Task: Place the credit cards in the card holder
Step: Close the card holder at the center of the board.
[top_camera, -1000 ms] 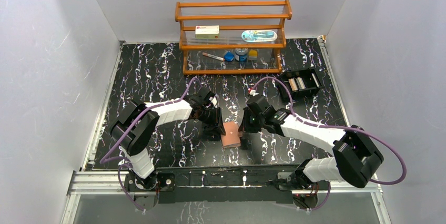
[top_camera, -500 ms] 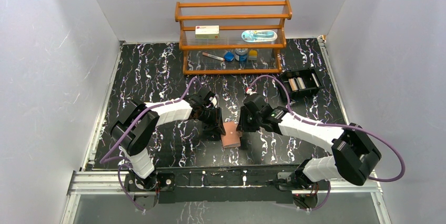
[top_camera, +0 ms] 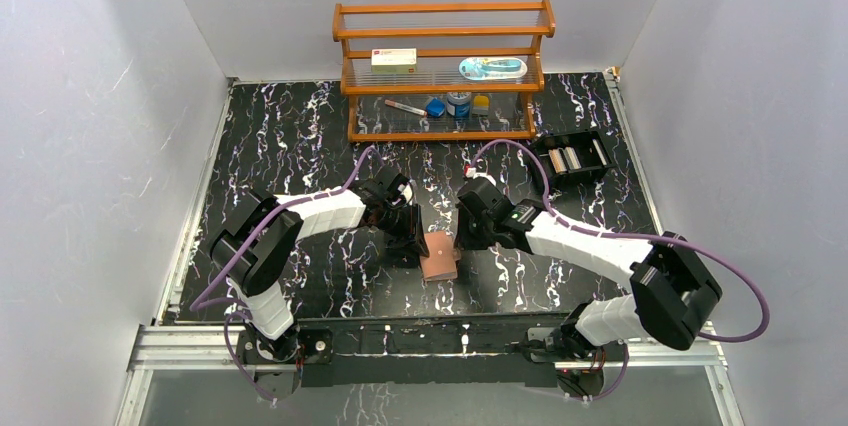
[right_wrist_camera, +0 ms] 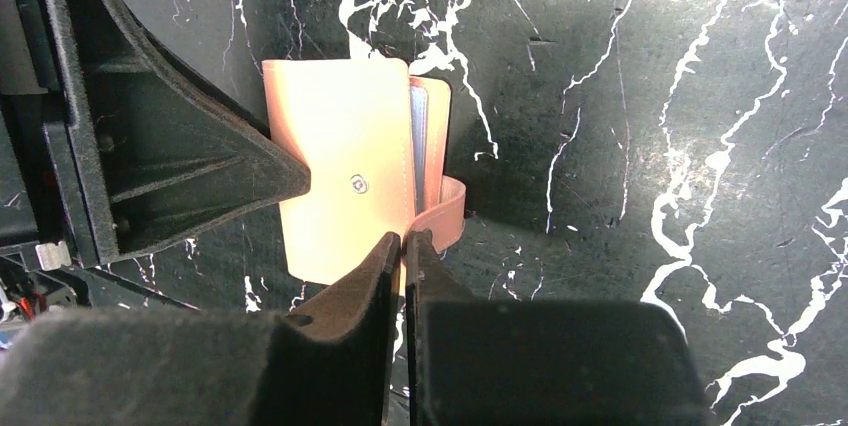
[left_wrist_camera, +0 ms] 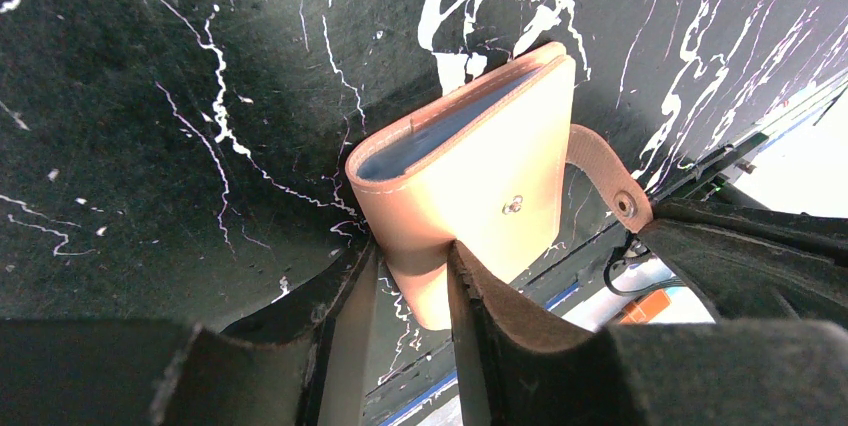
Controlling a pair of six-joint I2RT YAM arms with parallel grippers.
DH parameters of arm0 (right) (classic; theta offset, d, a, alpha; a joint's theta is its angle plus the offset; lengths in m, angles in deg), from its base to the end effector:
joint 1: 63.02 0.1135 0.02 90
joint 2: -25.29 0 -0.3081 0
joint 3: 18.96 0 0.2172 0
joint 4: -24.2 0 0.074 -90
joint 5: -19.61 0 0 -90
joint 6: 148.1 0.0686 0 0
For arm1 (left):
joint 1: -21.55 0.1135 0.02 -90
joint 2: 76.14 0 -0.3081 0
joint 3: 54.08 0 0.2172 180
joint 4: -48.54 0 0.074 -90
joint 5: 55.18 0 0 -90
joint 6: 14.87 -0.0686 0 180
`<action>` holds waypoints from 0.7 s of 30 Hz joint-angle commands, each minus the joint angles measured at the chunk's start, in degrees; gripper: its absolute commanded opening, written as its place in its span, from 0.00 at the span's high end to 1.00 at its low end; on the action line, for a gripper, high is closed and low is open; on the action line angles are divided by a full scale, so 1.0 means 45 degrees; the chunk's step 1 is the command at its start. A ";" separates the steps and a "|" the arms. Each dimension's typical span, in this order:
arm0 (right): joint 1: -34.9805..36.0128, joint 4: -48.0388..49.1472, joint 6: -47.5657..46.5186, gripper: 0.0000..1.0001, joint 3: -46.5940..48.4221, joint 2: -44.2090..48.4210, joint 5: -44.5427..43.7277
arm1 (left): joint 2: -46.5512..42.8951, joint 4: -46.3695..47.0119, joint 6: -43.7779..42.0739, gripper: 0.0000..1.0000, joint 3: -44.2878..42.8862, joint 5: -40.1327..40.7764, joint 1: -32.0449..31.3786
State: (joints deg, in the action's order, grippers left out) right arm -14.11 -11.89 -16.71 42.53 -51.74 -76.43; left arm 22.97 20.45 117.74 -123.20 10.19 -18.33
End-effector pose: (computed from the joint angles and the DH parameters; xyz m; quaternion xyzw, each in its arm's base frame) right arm 0.1687 0.1825 0.2440 -0.0446 0.9423 0.1976 0.2667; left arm 0.2341 -0.2329 0.1934 0.0363 0.9405 -0.3313 0.0668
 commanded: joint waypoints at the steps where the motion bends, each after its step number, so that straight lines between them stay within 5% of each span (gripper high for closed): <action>1: 0.0084 -0.0205 -0.0136 0.85 0.0515 -0.0107 -0.0359 | -0.0247 -0.0720 -0.0112 0.70 0.0067 0.0120 -0.0064; 10: 0.0167 -0.0541 -0.0204 0.79 0.0690 -0.0278 -0.0609 | -0.0276 -0.0720 -0.0092 0.70 0.0057 0.0120 -0.0064; 17: 0.0223 -0.0417 -0.0252 1.00 0.0686 -0.0218 -0.0627 | -0.0285 -0.0720 -0.0113 0.70 0.0077 0.0120 -0.0063; 21: 0.0235 0.0468 -0.0304 1.00 0.0478 -0.0090 -0.0253 | -0.0388 -0.0306 -0.0162 0.70 0.0184 -0.0202 -0.0064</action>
State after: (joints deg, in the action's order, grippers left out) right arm -13.41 -14.12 -17.78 43.16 -53.05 -78.14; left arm 22.97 20.49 117.72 -123.20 10.15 -18.33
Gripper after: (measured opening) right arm 0.011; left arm 0.301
